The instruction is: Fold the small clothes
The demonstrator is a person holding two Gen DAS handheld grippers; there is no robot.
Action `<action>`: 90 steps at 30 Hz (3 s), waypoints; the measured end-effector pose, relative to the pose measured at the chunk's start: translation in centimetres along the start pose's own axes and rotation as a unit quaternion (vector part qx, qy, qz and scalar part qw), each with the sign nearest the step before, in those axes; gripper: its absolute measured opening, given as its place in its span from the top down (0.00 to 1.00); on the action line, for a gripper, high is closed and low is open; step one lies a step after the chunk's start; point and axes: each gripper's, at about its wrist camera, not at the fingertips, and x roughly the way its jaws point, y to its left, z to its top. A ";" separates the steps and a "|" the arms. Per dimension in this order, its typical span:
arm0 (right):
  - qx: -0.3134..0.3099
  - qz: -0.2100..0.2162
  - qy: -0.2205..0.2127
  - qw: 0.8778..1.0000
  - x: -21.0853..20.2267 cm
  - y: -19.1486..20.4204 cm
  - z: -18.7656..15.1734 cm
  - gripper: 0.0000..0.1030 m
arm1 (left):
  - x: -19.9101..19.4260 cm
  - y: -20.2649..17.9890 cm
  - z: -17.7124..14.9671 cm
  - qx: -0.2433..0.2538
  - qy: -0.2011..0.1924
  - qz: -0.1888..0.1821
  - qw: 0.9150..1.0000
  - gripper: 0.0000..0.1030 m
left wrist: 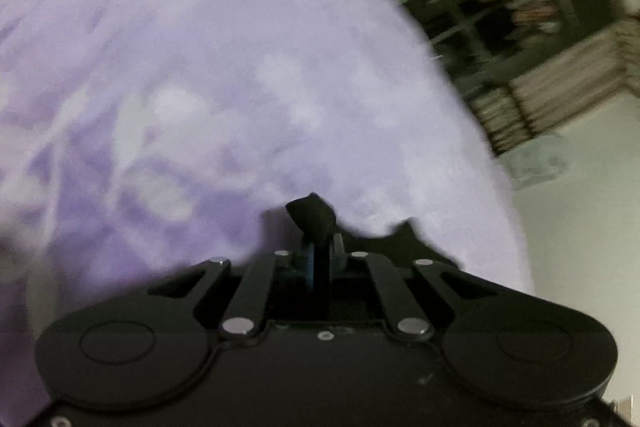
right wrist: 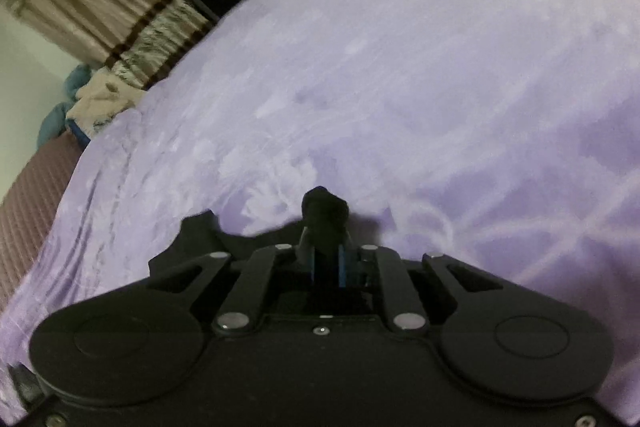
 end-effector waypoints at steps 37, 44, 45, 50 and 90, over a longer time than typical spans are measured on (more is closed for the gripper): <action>-0.056 0.000 0.074 0.996 -6.0 -2.4 -6.3 0.87 | -3.7 -0.2 -5.6 0.152 0.049 0.108 0.981 0.49; -0.146 0.004 0.026 0.989 -7.2 2.5 -6.5 0.66 | -3.5 -4.8 -5.9 0.151 0.042 0.023 0.987 0.48; -0.161 0.005 0.030 0.986 -6.9 3.3 -6.6 0.66 | -2.7 -5.2 -6.3 0.147 0.058 0.028 0.987 0.48; -0.147 0.013 0.055 0.987 -5.9 3.5 -7.3 0.66 | 0.3 -4.3 -7.9 0.066 0.105 0.036 0.992 0.52; -0.004 0.106 0.148 0.983 -2.0 5.2 -10.1 0.59 | -4.5 -2.8 -7.7 -0.015 0.062 0.045 0.997 0.63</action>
